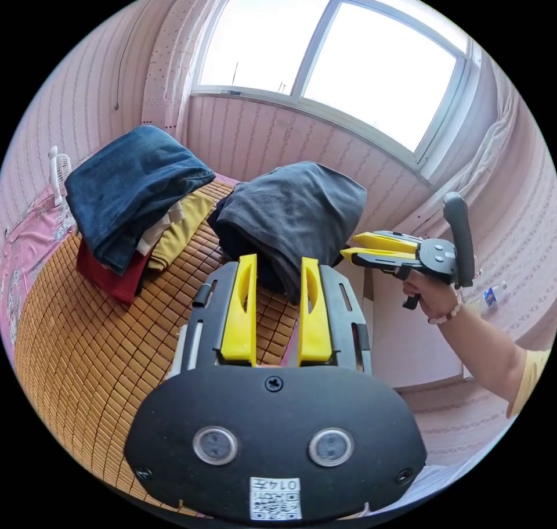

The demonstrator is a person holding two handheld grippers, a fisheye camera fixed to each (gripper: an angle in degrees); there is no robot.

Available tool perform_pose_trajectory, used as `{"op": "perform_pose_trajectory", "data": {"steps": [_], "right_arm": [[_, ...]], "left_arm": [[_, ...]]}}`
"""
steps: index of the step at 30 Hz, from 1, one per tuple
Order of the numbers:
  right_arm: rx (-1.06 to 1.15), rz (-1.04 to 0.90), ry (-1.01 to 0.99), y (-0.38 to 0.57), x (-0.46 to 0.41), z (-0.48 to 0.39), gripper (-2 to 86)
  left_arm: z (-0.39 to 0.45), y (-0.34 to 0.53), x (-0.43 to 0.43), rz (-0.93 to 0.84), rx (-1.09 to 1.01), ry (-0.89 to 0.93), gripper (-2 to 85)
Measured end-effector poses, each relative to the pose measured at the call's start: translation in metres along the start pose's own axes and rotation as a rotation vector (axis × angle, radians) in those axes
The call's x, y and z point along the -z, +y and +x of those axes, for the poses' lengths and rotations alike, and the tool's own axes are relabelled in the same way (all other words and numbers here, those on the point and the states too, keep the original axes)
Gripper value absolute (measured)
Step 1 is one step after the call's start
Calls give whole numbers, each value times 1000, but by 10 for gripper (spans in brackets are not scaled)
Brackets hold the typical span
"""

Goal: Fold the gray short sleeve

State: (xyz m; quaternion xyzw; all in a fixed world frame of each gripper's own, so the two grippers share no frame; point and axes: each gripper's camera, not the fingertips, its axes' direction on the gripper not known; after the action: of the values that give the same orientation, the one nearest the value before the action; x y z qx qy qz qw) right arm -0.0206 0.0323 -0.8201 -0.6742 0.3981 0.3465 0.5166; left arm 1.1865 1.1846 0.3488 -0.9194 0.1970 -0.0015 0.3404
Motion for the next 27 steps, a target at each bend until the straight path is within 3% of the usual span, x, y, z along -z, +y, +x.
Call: {"op": "perform_pose_trajectory", "data": {"steps": [4, 7, 14, 19, 27], "right_arm": [[7, -14, 7, -9, -16, 6, 98], [33, -33, 65, -13, -27, 3, 72], [141, -9, 69, -5, -12, -11, 14], [202, 89, 63, -1, 30, -30, 7], [360, 298, -102, -20, 115, -125, 4]], "left_arm": [[4, -45, -35, -45, -21, -17, 116], [7, -66, -54, -92, -38, -162, 110], [12, -79, -43, -108, -13, -167, 10], [17, -70, 16, 12, -35, -139, -2], [-28, 26, 205, 321, 26, -148, -7]]}}
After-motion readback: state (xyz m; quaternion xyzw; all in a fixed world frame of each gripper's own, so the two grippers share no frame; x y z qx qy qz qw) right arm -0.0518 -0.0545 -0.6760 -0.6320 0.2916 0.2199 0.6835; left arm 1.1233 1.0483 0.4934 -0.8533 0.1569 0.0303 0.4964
